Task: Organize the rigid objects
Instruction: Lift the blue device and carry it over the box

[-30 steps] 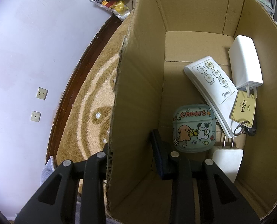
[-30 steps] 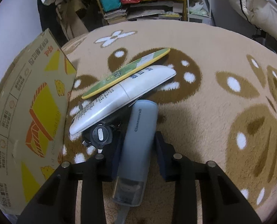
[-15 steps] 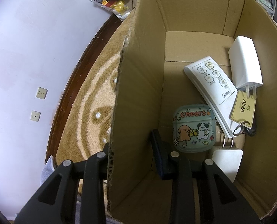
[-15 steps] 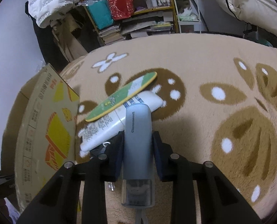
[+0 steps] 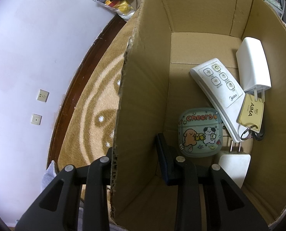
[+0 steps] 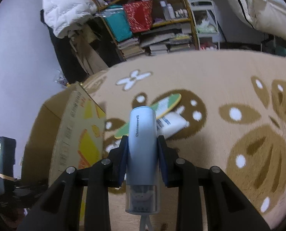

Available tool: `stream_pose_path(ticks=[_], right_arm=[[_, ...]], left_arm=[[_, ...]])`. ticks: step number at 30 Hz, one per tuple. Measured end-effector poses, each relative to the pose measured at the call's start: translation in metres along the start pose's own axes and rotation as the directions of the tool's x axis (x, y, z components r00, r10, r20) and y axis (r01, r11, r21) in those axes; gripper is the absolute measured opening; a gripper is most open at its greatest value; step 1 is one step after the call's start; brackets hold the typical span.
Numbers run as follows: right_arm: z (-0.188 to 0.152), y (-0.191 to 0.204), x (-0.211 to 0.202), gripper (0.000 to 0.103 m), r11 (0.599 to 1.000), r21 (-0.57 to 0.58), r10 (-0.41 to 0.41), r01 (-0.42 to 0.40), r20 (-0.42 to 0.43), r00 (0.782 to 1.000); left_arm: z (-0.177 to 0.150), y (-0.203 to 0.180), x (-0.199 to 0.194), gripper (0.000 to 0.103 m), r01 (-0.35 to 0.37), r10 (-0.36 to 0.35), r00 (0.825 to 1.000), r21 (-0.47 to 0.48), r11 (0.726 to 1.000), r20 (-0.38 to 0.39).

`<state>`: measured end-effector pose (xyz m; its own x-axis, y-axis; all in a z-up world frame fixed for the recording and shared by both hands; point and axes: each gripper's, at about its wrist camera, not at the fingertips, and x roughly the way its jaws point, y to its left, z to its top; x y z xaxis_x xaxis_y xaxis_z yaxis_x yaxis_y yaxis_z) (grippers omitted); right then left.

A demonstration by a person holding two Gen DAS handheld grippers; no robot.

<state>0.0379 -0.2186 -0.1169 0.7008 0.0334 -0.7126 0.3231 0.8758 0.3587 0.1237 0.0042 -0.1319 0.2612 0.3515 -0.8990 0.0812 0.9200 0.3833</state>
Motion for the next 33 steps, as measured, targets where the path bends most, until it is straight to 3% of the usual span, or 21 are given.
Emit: stream_pose_path(ticks=[19,33], right_arm=[[-0.003,0.083,-0.021,0.031,0.971,-0.183,0.166,-0.156,0.039,0.985],[-0.009,0.108,-0.01,0.031,0.955,-0.19,0.231,-0.227,-0.005,0.973]], left_arm=[[0.001,0.005,0.001,0.029,0.007,-0.007,1.0,-0.004,1.0,-0.001],[0.004,0.005,-0.001,0.029,0.016,-0.016,1.0,-0.011,1.0,-0.004]])
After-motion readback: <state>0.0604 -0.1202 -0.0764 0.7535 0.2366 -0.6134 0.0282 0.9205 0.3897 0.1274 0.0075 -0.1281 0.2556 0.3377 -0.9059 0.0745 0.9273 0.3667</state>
